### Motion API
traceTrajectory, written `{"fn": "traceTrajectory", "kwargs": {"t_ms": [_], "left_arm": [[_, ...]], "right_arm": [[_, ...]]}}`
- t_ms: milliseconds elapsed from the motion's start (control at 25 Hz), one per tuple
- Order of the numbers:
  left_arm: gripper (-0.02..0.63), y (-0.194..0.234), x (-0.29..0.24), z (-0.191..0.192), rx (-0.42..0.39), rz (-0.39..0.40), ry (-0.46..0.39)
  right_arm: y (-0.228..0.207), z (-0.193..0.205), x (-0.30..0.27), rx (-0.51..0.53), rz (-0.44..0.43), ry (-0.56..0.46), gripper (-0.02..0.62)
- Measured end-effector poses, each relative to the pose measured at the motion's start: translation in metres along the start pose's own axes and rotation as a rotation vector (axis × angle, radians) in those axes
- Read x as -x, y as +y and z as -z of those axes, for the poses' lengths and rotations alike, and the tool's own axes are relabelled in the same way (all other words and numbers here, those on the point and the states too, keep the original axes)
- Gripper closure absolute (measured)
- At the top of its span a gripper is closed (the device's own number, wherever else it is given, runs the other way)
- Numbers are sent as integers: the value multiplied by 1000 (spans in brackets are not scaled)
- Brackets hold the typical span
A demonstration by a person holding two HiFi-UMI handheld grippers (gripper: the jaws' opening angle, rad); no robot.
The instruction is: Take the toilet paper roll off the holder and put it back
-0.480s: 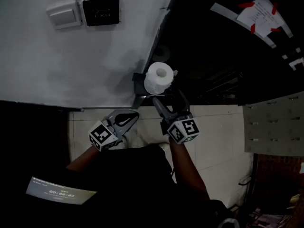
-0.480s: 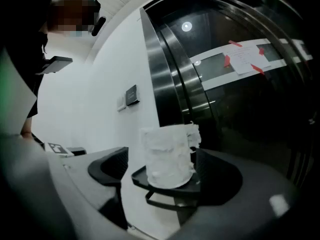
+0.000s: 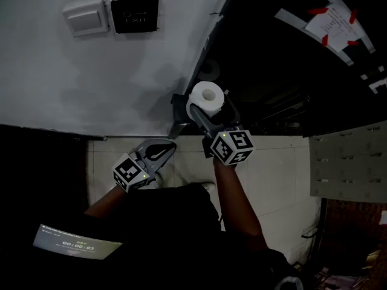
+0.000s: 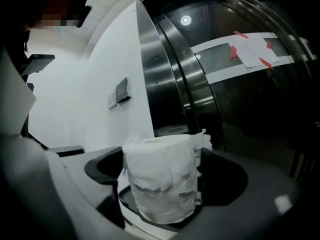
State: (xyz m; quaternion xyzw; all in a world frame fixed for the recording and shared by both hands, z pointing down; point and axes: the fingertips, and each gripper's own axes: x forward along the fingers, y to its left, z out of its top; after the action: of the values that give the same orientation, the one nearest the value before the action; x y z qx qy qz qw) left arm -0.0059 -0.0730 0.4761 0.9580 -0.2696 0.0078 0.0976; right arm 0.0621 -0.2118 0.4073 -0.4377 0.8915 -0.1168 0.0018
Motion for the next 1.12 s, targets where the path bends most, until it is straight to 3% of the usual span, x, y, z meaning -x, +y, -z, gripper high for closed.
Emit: {"fn": "traceTrajectory", "kwargs": {"t_ms": [320,1120], "left_arm": [[603,6,3,-1,7,-14,-3],[603,-3,-4,-1,-1,2,4]], "right_arm": [[1,10,-15,87,37,71,127],[-2,-10,8,127,51,29,152]]}}
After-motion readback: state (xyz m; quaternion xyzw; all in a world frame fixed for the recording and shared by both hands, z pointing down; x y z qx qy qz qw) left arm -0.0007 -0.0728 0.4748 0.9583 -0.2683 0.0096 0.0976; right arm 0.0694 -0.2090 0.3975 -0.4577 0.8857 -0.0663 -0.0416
